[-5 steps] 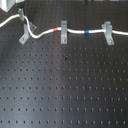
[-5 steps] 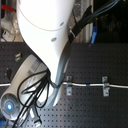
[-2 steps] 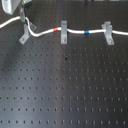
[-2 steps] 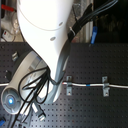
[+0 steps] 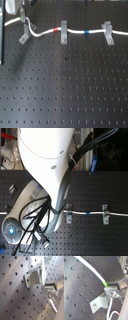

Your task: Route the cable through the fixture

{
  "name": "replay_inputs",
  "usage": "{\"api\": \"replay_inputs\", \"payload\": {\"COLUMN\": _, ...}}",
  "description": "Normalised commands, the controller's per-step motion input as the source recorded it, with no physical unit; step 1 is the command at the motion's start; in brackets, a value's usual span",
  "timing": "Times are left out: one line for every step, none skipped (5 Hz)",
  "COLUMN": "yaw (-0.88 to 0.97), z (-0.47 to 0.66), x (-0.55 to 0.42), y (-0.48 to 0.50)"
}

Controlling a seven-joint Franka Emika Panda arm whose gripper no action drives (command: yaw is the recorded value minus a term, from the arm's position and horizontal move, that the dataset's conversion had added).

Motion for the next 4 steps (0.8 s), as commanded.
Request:
{"api": "replay_inputs", "payload": {"yaw": -0.43, "z": 0.1, "x": -0.023, "y": 0.131}}
{"api": "replay_inputs", "payload": {"yaw": -0.41, "z": 0.08, "x": -0.144, "y": 0.115}}
{"api": "replay_inputs", "payload": {"yaw": -0.53, "z": 0.01, "x": -0.091, "y": 0.253}}
{"api": "replay_inputs", "payload": {"yaw": -0.5, "z": 0.16, "x": -0.189, "y": 0.202}}
